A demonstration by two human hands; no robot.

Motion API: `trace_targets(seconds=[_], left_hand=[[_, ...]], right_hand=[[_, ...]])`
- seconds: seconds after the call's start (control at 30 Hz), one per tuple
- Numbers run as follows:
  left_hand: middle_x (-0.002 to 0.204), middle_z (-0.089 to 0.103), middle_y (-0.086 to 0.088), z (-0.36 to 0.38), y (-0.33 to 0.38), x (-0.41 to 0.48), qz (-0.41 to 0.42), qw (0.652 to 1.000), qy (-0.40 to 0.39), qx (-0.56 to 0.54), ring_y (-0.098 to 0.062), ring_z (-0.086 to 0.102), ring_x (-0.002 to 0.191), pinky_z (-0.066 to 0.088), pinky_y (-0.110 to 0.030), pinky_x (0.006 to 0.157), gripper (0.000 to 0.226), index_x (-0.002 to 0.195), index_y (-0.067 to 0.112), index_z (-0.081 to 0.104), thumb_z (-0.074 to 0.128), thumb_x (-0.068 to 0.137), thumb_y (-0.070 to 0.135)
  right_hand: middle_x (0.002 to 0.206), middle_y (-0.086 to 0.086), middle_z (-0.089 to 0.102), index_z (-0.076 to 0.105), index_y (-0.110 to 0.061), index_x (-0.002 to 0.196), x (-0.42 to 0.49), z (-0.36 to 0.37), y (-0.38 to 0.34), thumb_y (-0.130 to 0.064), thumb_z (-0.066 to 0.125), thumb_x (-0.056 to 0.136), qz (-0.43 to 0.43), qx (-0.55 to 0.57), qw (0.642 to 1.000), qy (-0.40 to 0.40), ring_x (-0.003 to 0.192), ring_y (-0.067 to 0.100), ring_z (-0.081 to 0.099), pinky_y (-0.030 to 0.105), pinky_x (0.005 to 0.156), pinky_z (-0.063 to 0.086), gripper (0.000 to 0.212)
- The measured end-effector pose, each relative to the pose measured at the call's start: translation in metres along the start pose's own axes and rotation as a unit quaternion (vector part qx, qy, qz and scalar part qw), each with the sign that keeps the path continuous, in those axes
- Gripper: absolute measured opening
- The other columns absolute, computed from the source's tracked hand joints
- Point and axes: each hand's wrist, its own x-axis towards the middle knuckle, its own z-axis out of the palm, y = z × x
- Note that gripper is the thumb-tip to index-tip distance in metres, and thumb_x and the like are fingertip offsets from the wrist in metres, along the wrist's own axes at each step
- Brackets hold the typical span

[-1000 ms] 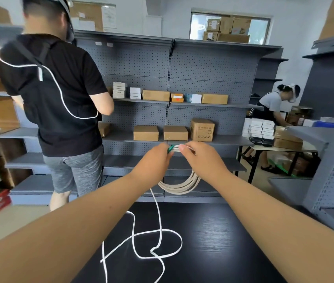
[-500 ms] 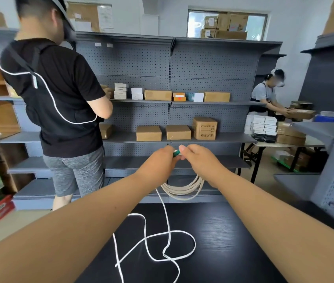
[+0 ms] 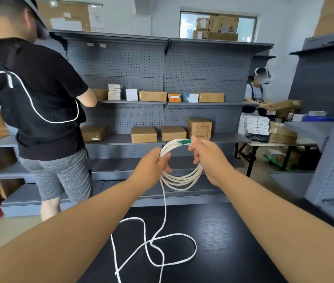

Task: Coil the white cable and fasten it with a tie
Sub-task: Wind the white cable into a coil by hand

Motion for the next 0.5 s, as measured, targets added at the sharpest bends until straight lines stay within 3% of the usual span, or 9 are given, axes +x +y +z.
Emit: trace_targets(seconds=[0.1, 0.2, 0.3, 0.4, 0.5], left_hand=[[0.065, 0.054, -0.003, 0.004, 0.007, 0.004, 0.033, 0.995, 0.065, 0.074, -0.017, 0.054, 0.060, 0.034, -0.028, 0.053, 0.026, 0.093, 0.007, 0.045, 0.035, 0.100, 0.030], [0.062, 0.043, -0.001, 0.006, 0.017, 0.010, 0.056, 0.983, 0.076, 0.160, -0.031, 0.056, 0.062, 0.041, -0.037, 0.058, 0.026, 0.088, 0.008, 0.039, 0.032, 0.100, 0.031], [0.059, 0.039, 0.001, 0.006, 0.029, 0.015, 0.059, 0.974, 0.067, 0.207, -0.028, 0.046, 0.059, 0.036, -0.035, 0.057, 0.024, 0.085, 0.009, 0.035, 0.033, 0.100, 0.027], [0.061, 0.043, -0.003, 0.005, 0.039, 0.017, 0.068, 0.963, 0.058, 0.255, -0.025, 0.042, 0.056, 0.032, -0.032, 0.055, 0.020, 0.085, 0.010, 0.035, 0.035, 0.100, 0.023], [0.067, 0.047, -0.006, 0.010, 0.044, 0.016, 0.073, 0.955, 0.042, 0.284, -0.027, 0.045, 0.063, 0.033, -0.031, 0.058, 0.019, 0.088, 0.011, 0.035, 0.034, 0.101, 0.024]], right_hand=[[0.071, -0.001, 0.051, 0.058, -0.014, 0.088, -0.001, -0.001, 0.002, -0.039, 0.033, 0.099, -0.006, -0.027, 0.999, 0.016, 0.063, 0.013, 0.051, 0.026, 0.061, 0.041, 0.037], [0.091, 0.005, 0.062, 0.055, -0.015, 0.103, 0.000, -0.005, 0.005, -0.034, 0.028, 0.100, -0.038, -0.062, 0.996, 0.051, 0.080, 0.018, 0.061, 0.033, 0.070, 0.045, 0.034], [0.111, 0.004, 0.059, 0.053, -0.016, 0.116, -0.002, -0.013, 0.004, -0.030, 0.027, 0.101, -0.113, -0.106, 0.986, 0.066, 0.100, 0.014, 0.052, 0.027, 0.081, 0.036, 0.034], [0.129, 0.001, 0.051, 0.047, -0.016, 0.128, -0.005, -0.024, 0.002, -0.029, 0.030, 0.101, -0.179, -0.152, 0.971, 0.041, 0.113, 0.009, 0.043, 0.020, 0.091, 0.029, 0.035], [0.136, 0.002, 0.048, 0.042, -0.016, 0.134, -0.006, -0.032, 0.001, -0.030, 0.032, 0.100, -0.195, -0.217, 0.956, -0.016, 0.123, 0.014, 0.042, 0.020, 0.092, 0.029, 0.038]])
